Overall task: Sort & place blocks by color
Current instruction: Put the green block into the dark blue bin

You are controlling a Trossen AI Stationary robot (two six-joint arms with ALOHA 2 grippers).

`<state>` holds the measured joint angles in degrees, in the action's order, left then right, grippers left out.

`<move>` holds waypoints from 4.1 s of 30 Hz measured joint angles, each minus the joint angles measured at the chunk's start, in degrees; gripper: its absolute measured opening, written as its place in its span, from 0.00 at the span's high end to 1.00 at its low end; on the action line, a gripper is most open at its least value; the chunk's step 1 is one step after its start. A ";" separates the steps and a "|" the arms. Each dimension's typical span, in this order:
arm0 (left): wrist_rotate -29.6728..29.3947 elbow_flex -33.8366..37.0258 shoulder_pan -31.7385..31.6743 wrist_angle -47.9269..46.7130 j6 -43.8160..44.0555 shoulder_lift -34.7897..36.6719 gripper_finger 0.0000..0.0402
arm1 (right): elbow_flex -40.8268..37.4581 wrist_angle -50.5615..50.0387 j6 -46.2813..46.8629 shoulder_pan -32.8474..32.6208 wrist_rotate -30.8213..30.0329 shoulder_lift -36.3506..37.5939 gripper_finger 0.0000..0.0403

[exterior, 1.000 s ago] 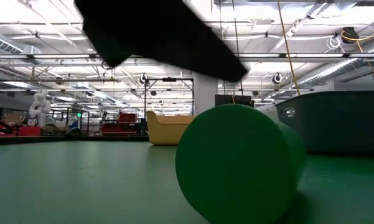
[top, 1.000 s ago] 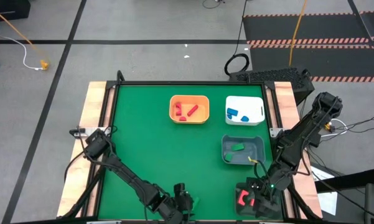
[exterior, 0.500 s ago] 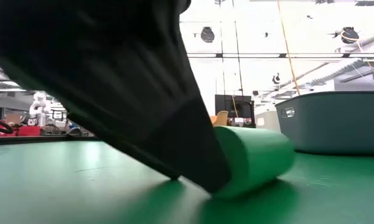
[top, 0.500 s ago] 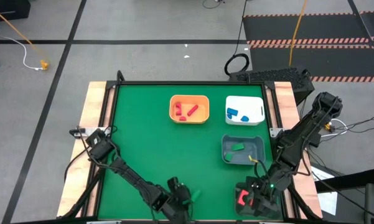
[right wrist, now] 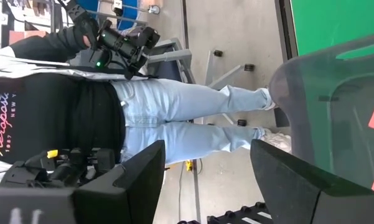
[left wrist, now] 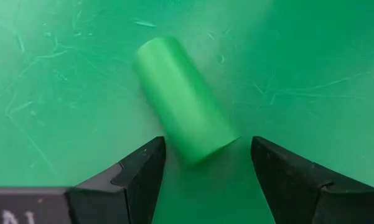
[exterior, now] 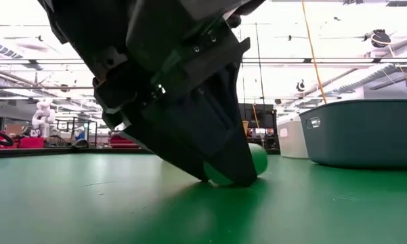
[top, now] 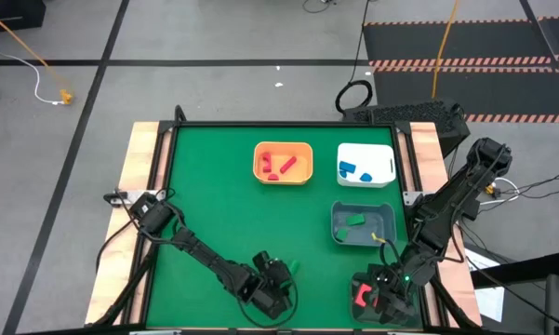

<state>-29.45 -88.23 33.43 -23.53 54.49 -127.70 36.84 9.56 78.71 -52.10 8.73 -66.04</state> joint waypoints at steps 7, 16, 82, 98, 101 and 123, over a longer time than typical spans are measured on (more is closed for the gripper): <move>1.23 0.07 -0.15 6.01 5.61 -0.07 0.40 | 0.00 -0.02 -0.42 0.00 0.02 0.00 0.44; 1.28 0.00 -2.75 4.23 21.12 0.04 0.40 | 0.00 -0.89 -1.87 0.00 0.02 0.00 0.44; 12.53 0.04 -12.98 -1.59 11.99 0.31 0.66 | 0.00 -1.27 -3.12 -0.02 0.28 0.00 0.44; 13.11 0.24 -15.32 8.27 2.25 7.56 0.66 | 0.02 -0.46 -7.33 2.91 -8.37 0.02 0.44; 13.86 0.15 -15.45 10.94 -0.73 9.38 0.66 | 0.02 0.28 -10.86 4.87 -13.40 0.02 0.44; 15.40 -0.04 -15.93 4.20 -27.87 20.58 0.66 | 0.00 15.03 -7.25 19.15 -30.94 0.04 0.44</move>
<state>-14.04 -88.27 17.50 -19.33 26.63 -107.12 36.84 24.60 71.46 -32.94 -22.21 -66.00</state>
